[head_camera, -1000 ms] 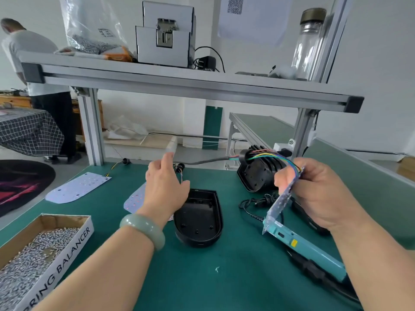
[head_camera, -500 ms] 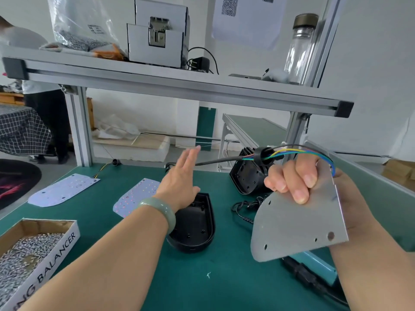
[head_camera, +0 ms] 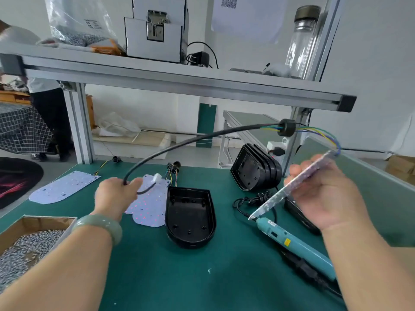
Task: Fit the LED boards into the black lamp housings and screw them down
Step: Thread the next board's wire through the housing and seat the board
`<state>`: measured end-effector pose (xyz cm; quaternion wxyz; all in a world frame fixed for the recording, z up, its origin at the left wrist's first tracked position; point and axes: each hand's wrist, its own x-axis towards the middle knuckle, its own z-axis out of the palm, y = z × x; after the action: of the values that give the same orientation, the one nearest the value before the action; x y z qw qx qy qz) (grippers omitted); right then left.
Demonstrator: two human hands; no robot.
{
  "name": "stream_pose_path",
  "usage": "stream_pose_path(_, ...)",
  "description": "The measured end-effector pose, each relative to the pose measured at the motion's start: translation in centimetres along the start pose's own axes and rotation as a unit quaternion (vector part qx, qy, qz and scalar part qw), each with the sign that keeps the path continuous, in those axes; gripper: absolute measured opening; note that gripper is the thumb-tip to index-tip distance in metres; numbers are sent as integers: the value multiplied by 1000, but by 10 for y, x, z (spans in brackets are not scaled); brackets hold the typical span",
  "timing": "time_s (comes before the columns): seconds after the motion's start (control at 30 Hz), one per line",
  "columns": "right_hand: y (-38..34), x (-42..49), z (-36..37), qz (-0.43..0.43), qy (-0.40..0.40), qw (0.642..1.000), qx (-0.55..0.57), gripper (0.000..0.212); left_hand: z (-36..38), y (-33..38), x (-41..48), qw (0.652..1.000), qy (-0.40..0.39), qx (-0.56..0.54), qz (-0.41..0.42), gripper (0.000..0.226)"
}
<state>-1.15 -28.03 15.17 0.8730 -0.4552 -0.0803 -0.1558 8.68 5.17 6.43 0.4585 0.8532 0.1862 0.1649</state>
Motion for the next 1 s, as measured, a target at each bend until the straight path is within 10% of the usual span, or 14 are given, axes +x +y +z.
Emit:
stream_pose_path(0.17, 40, -1, -2, 82, 43, 995, -19, 52, -7, -22, -15, 995, -27, -30, -95, 22)
stream_pose_path(0.37, 81, -10, 14, 181, -32, 982, -41, 49, -9, 6, -36, 922, -84, -348, -147, 25)
stream_pose_path(0.6, 124, -16, 45, 226, -55, 968, -98, 39, 10, 25, -82, 908, -249, -329, -77, 46)
stream_pose_path(0.77, 143, -11, 44, 171, -31, 963, -206, 19, 10, 16, -84, 919, -212, -321, -83, 28)
stream_pose_path(0.87, 151, -3, 22, 107, 95, 856, -497, 35, 5, 7, -76, 911, -161, -365, -104, 24)
stream_pose_path(1.0, 160, -1, 13, 194, 24, 707, -680, 32, 1, 0, -70, 883, -156, -421, -137, 17)
